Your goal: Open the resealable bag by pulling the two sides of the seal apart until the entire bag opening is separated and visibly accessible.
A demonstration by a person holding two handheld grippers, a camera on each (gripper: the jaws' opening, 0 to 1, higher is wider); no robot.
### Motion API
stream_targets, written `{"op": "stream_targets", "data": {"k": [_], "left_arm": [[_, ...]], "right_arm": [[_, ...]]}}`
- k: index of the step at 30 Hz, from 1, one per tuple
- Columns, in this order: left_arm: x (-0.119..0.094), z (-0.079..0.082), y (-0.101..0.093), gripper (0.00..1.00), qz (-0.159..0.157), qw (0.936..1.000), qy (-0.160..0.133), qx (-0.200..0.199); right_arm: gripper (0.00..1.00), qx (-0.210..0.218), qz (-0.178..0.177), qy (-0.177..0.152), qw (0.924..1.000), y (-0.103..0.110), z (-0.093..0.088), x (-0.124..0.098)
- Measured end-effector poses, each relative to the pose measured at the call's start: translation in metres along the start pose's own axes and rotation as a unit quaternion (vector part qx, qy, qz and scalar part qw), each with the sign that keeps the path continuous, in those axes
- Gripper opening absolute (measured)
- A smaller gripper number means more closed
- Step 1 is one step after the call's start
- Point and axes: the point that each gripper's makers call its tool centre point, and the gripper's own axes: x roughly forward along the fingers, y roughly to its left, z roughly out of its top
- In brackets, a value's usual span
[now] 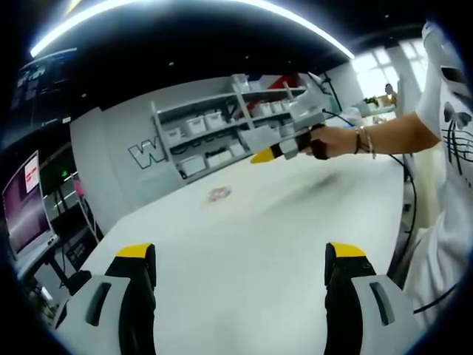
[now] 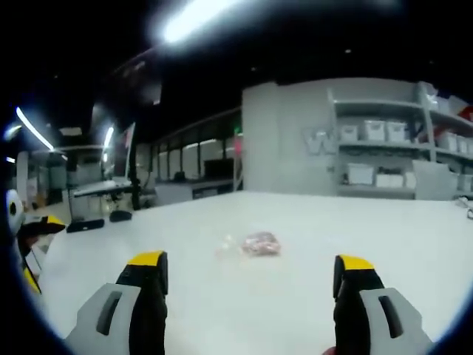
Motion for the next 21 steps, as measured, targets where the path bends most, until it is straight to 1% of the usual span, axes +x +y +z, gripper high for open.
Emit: {"op": "stream_targets", "data": {"k": [7,10,15,21], "left_arm": [[-0.002,0.002,0.002,0.94,0.003,1.0000,-0.002,0.000],[0.000,0.001,0.000,0.94,0.000,1.0000,0.000,0.000],[0.002,0.003,-0.003,0.94,-0.004,1.0000,-0.001,0.002],[0.001,0.004,0.000,0.94,0.000,1.0000,0.001,0.003]], "right_arm": [[0.94,0.003,-0.007,-0.009,0.9999,-0.006,0.003,-0.017],[0.94,0.005,-0.011,-0.013,0.9998,-0.011,0.004,-0.024],[0.94,0.012,-0.017,-0.015,0.9997,-0.014,0.001,-0.034],[0.94,0.018,-0.024,-0.020,0.9993,-0.023,-0.001,-0.047]]}}
